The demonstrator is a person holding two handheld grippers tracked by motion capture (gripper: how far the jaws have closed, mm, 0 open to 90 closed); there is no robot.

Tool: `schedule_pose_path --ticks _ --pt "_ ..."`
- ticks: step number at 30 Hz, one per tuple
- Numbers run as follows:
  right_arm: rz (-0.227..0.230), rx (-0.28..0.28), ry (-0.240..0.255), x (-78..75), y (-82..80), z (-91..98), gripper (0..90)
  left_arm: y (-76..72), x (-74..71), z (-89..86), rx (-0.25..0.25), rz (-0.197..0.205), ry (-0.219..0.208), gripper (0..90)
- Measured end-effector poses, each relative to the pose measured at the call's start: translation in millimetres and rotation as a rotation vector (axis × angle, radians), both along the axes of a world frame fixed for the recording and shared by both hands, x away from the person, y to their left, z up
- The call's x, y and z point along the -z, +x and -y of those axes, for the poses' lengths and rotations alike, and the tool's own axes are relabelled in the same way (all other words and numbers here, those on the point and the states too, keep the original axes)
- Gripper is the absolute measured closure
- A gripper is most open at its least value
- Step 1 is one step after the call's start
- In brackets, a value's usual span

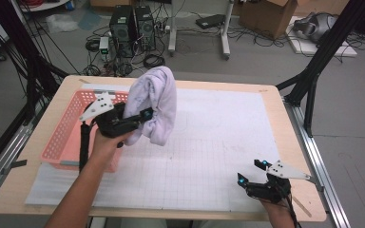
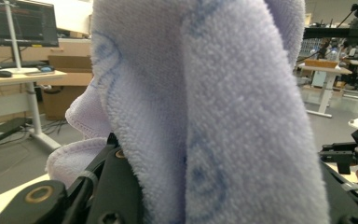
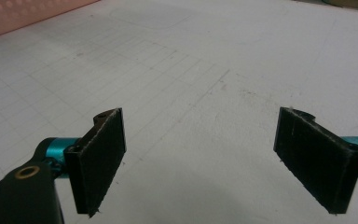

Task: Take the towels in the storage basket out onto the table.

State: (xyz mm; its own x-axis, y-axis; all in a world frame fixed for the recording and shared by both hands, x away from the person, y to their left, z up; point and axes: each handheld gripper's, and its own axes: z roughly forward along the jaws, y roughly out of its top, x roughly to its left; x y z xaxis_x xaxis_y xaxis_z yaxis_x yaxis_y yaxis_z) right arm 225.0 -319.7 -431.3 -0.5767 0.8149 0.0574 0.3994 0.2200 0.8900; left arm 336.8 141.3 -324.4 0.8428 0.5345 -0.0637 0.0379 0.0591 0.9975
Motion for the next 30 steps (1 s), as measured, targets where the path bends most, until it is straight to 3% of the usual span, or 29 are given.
schedule_pose_path --ticks 2,3,8,10,12,14,16,17,18,21,26,28,30 --pt "0.011 -0.002 -0.004 0.1 0.6 0.8 15.4 0.4 1.6 4.6 0.005 -0.005 0.000 61.7" --pt "0.008 -0.001 -0.002 -0.1 0.3 1.1 15.4 1.7 6.8 17.1 0.017 -0.018 0.005 61.7" --pt "0.006 0.000 -0.001 0.3 0.3 1.5 15.5 3.8 19.5 40.0 0.050 -0.046 0.031 61.6" --pt "0.006 0.000 -0.001 0.4 0.4 1.6 15.5 5.0 29.7 57.4 0.065 -0.064 0.053 61.6" --pt "0.004 -0.001 -0.001 0.9 0.6 2.0 15.5 5.4 33.3 63.1 0.073 -0.072 0.060 61.6" --pt "0.001 0.000 -0.001 1.1 0.8 2.6 15.5 7.6 46.1 80.3 0.084 -0.090 0.104 61.6" --pt "-0.001 0.000 0.000 1.3 1.2 3.1 15.5 8.8 49.1 83.6 0.090 -0.102 0.116 61.5" --pt "-0.001 0.000 0.001 1.5 1.3 3.3 15.5 11.5 58.5 92.3 0.094 -0.128 0.133 61.6" --pt "-0.001 0.000 0.001 1.5 1.3 3.3 15.5 11.5 58.5 92.3 0.094 -0.128 0.133 61.5" --pt "0.002 -0.003 0.000 1.7 1.7 3.1 15.4 15.8 77.6 110.5 0.102 -0.172 0.168 61.5" --pt "-0.003 -0.001 0.000 2.1 1.8 3.1 15.5 18.9 93.3 126.7 0.109 -0.215 0.209 59.8" --pt "-0.002 -0.003 0.001 2.4 2.2 3.8 15.4 23.1 104.2 135.2 0.077 -0.279 0.261 55.5" --pt "-0.005 -0.002 0.001 2.9 2.3 4.1 15.4 24.0 106.2 136.2 0.057 -0.295 0.274 46.3"
